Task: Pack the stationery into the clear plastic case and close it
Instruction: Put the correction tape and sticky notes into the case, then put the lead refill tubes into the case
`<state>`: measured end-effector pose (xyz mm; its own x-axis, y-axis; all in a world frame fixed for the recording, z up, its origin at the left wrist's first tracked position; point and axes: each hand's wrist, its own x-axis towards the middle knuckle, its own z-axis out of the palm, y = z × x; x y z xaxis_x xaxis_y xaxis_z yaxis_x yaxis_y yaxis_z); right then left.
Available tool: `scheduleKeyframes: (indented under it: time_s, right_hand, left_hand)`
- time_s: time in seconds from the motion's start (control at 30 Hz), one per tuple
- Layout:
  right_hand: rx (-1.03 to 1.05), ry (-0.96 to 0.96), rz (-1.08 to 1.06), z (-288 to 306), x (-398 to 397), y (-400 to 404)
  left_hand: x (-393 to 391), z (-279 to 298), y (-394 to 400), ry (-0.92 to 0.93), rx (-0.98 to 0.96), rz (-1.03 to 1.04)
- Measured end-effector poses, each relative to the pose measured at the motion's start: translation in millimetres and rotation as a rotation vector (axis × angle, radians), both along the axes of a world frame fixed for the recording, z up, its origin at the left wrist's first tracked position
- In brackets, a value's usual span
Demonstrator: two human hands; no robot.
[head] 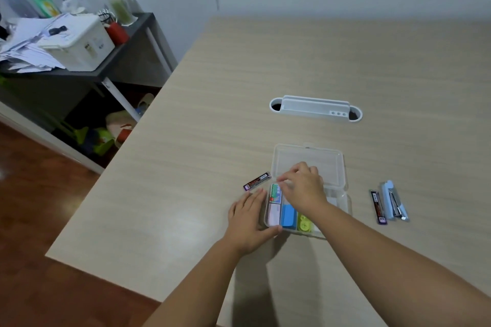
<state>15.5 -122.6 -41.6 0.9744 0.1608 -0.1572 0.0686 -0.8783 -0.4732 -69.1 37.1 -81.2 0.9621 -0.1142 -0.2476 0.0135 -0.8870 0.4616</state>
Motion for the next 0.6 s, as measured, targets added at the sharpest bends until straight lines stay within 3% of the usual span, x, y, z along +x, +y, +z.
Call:
scheduleKeyframes:
  time_s: [0.1,0.23,0.3,0.43,0.6]
  right_hand:
    - [0.099,-0.014,-0.179,9.2,2.2,-39.0]
    - [0.029,-0.125,-0.522,4.1,-6.0,-120.8]
    - [0.004,-0.040,-0.702,-2.6,-15.4,-157.0]
    - [-0.005,0.218,-0.624,-20.9,-32.1,-190.0]
    - [0.073,0.177,-0.638,-27.1,-38.9,-191.9]
  left_hand:
    - [1.1,6.2,-0.9,-0.041,0.006,-0.040]
    - [9.0,12.9,1.6,-0.041,0.063,-0.070]
    - [16.5,16.7,2.5,-0.010,0.085,-0.079]
    - [33.1,26.6,1.2,0.071,0.159,-0.092]
    - [47.8,29.7,-1.7,0.152,0.185,-0.044]
